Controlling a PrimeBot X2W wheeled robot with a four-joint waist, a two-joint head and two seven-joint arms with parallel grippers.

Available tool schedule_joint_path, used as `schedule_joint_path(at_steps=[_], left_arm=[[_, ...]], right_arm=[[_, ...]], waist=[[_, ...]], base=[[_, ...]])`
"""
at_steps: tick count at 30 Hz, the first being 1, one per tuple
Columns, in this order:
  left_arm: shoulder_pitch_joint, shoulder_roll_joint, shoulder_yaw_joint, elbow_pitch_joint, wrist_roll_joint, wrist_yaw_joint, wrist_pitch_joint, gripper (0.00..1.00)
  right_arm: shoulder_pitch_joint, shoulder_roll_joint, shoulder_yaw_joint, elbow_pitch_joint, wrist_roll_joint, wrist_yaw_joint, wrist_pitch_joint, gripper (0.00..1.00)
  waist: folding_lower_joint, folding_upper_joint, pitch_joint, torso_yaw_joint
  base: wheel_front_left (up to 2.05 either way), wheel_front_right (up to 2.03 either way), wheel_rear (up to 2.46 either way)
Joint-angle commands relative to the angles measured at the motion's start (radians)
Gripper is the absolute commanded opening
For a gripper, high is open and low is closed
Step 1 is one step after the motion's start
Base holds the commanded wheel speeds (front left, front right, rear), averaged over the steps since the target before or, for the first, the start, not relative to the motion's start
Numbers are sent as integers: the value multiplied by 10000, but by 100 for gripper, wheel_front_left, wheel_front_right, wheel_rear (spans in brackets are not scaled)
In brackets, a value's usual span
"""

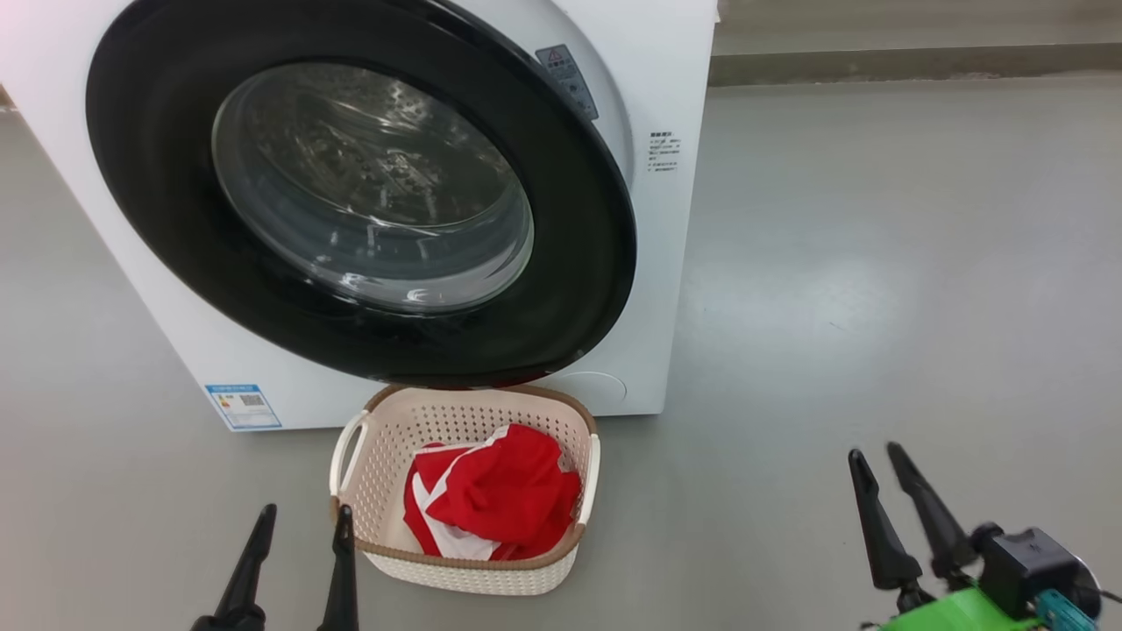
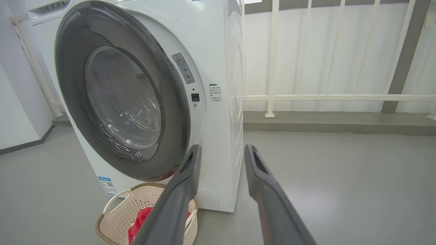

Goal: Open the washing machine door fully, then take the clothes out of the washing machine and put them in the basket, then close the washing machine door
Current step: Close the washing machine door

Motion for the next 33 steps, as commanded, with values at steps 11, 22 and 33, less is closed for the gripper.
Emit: schedule_joint_path(at_steps=[11, 22, 33], left_arm=[[-536, -149, 214, -273, -64, -254, -122, 100], [-1282, -268, -131, -624, 395, -316, -122, 100], [-1930, -443, -420, -749, 519, -319, -122, 100]], right_arm=[[-3337, -145, 1531, 1823, 570, 48, -37, 0], [-6971, -176, 2545, 4643, 1160, 48, 255, 0], [-9225, -607, 2992, 6183, 1540, 48, 48, 0]], waist=[[0, 0, 505, 599], [0, 0, 1793, 1594], [0, 0, 2954, 2471]], base=[[0, 0, 0], [0, 0, 0], [0, 0, 0]])
